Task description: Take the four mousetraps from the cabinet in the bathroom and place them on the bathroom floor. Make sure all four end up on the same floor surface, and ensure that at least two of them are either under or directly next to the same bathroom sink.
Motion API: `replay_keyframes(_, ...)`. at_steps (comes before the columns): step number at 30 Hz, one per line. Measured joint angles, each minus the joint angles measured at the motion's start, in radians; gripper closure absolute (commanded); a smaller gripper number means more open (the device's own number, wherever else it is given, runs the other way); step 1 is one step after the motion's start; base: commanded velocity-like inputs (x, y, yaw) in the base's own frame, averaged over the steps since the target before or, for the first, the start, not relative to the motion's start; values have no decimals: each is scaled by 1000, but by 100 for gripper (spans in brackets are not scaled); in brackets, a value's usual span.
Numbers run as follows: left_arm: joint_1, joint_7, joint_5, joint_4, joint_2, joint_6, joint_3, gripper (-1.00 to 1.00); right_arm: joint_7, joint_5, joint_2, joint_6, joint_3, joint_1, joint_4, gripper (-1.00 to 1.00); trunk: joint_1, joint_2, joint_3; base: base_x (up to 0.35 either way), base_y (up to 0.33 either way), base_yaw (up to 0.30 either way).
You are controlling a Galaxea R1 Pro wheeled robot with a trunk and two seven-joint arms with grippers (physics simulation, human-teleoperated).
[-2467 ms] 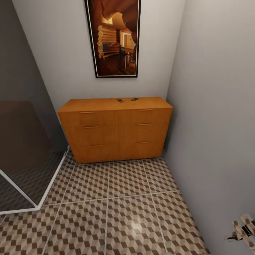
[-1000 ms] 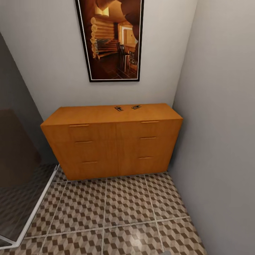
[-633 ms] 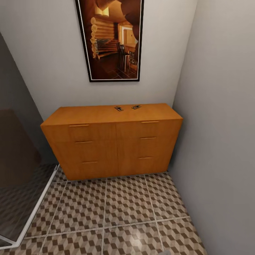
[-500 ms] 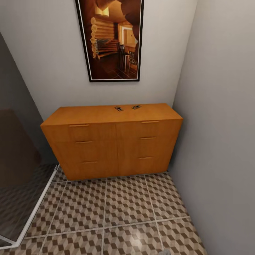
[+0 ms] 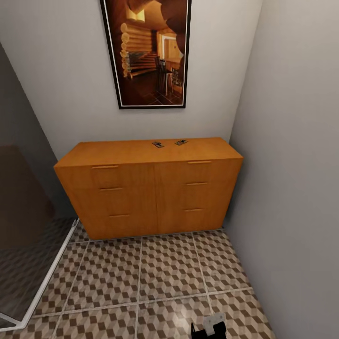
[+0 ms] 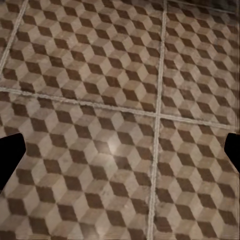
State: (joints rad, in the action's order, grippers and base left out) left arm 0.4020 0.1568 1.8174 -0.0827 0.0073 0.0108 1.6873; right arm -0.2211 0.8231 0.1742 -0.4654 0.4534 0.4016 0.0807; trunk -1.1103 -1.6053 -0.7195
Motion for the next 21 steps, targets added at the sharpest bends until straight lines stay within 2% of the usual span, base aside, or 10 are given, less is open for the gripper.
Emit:
replay_keyframes(12, 67, 3, 6, -29, -27, -64, 3, -100, 1, -12, 0, 53, 0, 68, 68, -100, 0, 0, 0, 0, 0, 0)
replay_keyframes(21, 118, 4, 7, -30, -30, -115, 1, -100, 1, -60, 0, 104, -2, 120, 119, -100, 0, 0, 0, 0, 0, 0)
